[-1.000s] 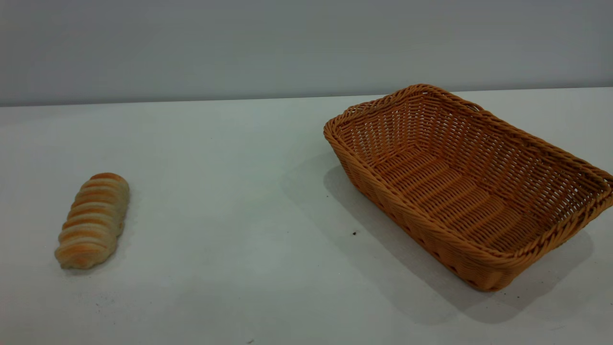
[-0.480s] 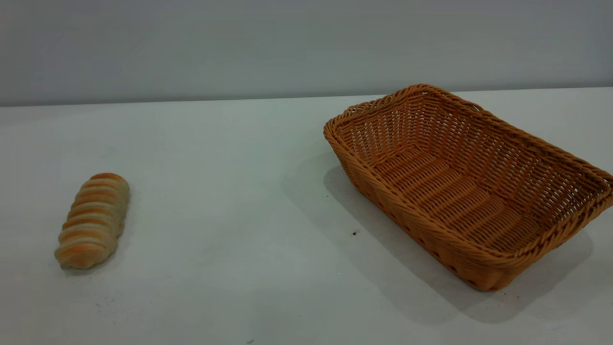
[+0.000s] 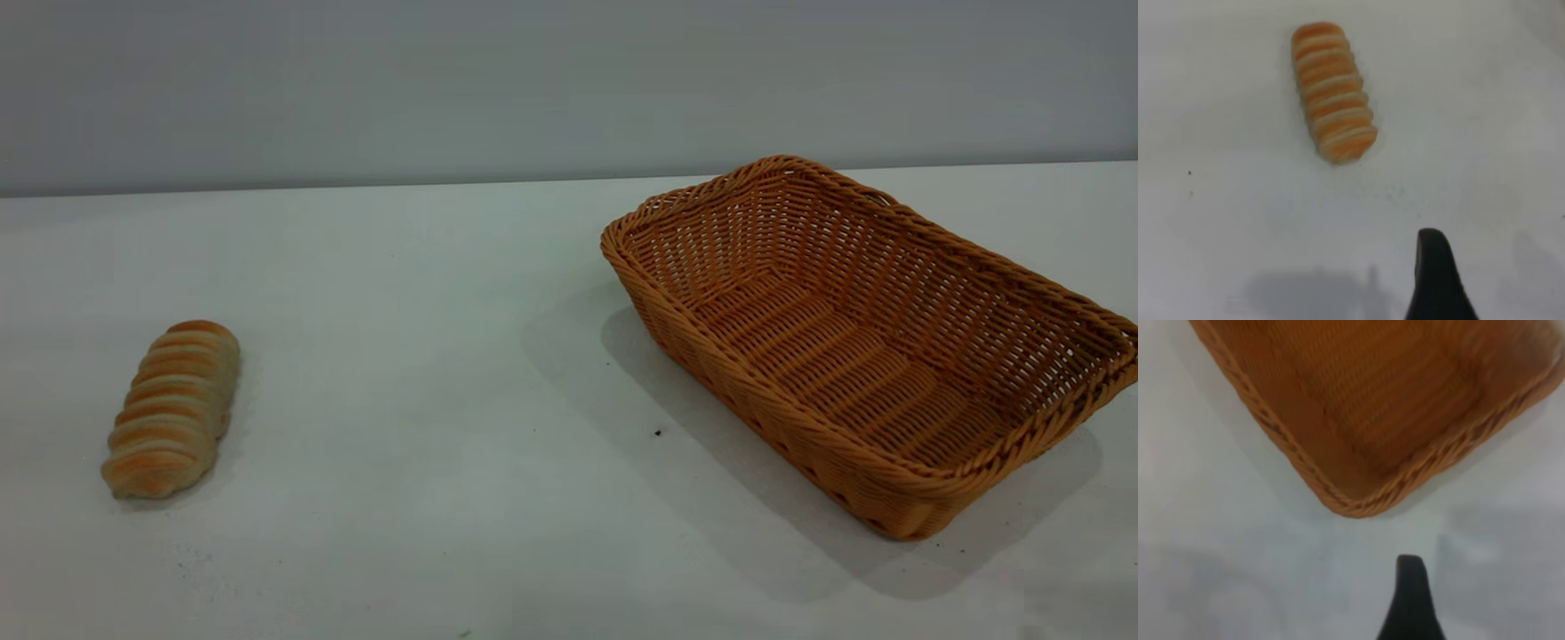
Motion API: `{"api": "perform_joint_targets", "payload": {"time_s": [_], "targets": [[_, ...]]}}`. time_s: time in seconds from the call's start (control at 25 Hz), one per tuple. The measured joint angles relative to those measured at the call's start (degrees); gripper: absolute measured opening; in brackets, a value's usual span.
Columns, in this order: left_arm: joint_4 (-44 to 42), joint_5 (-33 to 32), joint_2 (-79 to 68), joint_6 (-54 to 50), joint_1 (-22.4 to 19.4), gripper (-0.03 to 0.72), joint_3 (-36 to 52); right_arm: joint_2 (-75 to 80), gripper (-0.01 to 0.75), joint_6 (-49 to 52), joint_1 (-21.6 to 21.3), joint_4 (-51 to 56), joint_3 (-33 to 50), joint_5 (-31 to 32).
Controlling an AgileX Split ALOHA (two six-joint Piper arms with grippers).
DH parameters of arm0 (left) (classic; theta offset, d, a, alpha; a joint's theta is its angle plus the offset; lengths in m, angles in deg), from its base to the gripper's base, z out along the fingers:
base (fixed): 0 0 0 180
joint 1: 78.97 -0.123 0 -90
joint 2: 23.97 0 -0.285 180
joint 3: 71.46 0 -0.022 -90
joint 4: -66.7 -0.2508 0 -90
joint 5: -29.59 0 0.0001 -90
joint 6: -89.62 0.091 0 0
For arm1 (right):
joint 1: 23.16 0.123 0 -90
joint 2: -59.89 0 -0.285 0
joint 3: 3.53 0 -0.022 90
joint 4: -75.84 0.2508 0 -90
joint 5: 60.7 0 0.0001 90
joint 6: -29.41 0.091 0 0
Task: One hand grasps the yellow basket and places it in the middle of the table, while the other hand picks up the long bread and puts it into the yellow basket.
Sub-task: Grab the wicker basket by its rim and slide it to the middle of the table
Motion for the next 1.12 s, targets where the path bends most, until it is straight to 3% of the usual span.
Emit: {"api": "perform_joint_targets", "payload": {"time_s": [0.36,0.76,1.12], "targets": [[0.44,0.73,-0.20,0.00,0.00,0.524,0.00,18.92,0.586,7.84,0.00,3.84,-10.35,-1.98],[2.86,0.73,-0.20,0.64,0.00,0.524,0.00,28.61,0.586,19.14,-1.66,1.43,-10.77,-4.36],[2.86,0.73,-0.20,0.79,0.00,0.524,0.00,36.77,0.586,20.57,-2.83,0.86,-10.82,-10.06]]}}
